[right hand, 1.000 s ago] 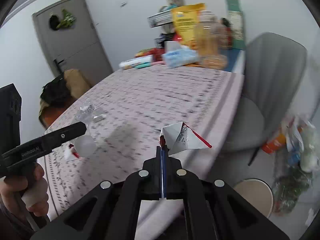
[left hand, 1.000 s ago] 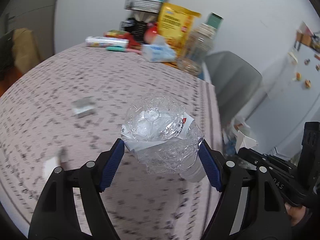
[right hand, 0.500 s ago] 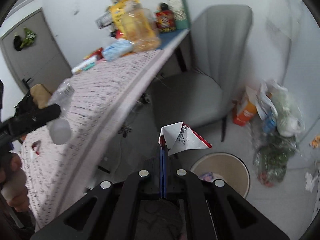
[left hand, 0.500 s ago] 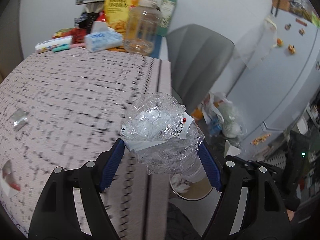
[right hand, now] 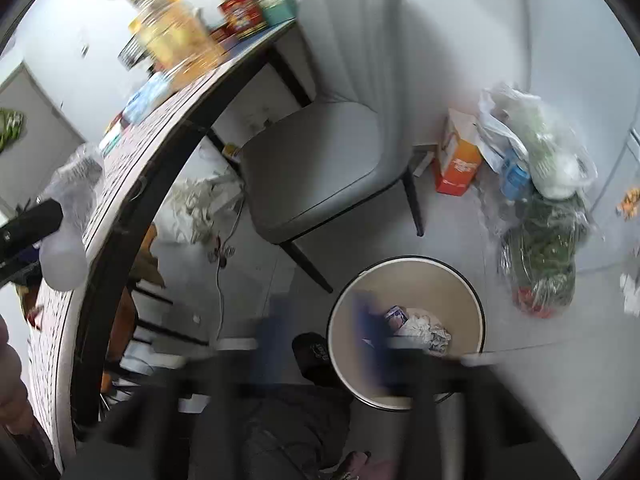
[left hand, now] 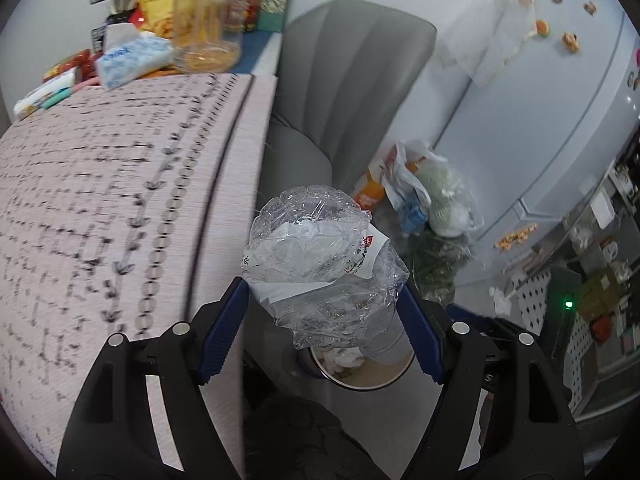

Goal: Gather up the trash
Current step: 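Carry plastic bag and wrapper to the white bin and open both tools, then raise both tools from the bin back toward the table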

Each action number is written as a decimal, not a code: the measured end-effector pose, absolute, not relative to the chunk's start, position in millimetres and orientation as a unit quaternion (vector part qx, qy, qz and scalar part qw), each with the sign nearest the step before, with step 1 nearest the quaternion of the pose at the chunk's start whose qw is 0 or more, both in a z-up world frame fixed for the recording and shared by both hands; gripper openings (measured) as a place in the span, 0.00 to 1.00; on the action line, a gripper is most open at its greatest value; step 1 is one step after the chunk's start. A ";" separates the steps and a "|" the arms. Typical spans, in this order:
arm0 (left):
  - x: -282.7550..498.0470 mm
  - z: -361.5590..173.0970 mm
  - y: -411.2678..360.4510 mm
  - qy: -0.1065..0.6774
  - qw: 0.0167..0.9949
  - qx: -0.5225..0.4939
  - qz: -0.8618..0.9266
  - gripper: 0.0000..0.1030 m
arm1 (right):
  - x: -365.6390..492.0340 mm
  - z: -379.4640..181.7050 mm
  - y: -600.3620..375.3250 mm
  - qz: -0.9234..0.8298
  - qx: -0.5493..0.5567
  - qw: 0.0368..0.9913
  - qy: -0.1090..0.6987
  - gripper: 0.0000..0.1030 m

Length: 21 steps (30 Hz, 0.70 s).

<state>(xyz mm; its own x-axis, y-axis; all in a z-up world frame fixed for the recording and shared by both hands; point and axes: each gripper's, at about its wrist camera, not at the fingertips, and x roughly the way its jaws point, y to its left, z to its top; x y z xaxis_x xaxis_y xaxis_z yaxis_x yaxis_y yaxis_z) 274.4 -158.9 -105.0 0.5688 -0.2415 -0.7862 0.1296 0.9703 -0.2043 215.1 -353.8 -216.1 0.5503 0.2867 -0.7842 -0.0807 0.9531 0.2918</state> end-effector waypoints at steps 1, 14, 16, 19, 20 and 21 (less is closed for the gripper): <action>277.0 -107.8 -163.3 0.456 0.881 -0.059 -0.108 0.72 | 214.4 -218.1 -358.7 0.102 0.112 0.873 0.464 0.57; 304.5 -153.7 -250.5 0.508 0.844 -0.021 -0.171 0.72 | 180.4 -219.3 -446.4 0.027 0.174 0.876 0.450 0.57; 307.1 -158.6 -263.7 0.513 0.837 -0.020 -0.190 0.74 | 177.8 -216.4 -457.2 0.019 0.182 0.877 0.445 0.57; 309.2 -162.2 -274.6 0.511 0.838 -0.010 -0.191 0.94 | 173.6 -212.8 -469.4 0.012 0.190 0.879 0.438 0.58; 309.1 -161.4 -274.2 0.508 0.840 -0.013 -0.189 0.94 | 173.2 -212.1 -471.8 0.010 0.191 0.879 0.437 0.58; 309.0 -161.0 -271.8 0.508 0.840 -0.019 -0.188 0.94 | 172.5 -211.6 -473.1 0.011 0.192 0.879 0.435 0.58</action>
